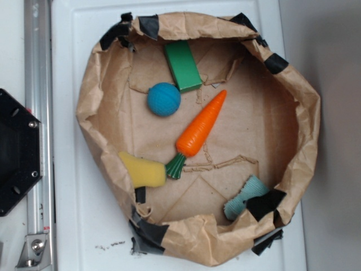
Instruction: Grab the blue cloth.
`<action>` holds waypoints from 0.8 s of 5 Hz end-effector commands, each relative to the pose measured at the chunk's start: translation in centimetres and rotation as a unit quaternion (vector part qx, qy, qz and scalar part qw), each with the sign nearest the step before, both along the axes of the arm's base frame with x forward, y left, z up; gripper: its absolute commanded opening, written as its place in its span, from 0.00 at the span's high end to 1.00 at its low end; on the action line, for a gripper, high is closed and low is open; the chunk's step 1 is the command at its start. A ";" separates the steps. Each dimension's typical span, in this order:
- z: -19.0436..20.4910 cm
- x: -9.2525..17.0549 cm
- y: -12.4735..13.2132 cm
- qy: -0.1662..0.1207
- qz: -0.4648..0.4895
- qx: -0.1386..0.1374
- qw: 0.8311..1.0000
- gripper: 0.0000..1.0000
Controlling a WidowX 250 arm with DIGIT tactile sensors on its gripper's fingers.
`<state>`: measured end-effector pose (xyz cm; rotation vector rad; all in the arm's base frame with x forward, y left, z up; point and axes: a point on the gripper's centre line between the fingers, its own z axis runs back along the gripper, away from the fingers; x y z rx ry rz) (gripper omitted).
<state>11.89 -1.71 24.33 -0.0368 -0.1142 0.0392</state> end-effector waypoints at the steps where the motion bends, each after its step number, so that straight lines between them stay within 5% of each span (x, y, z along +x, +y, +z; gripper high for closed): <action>1: 0.0 0.0 0.0 0.000 0.000 0.000 1.000 0.00; 2: -2.3 4.7 0.0 -0.042 0.004 0.041 0.998 0.00; 4: -5.9 12.4 -1.0 -0.066 -0.028 0.081 0.994 0.00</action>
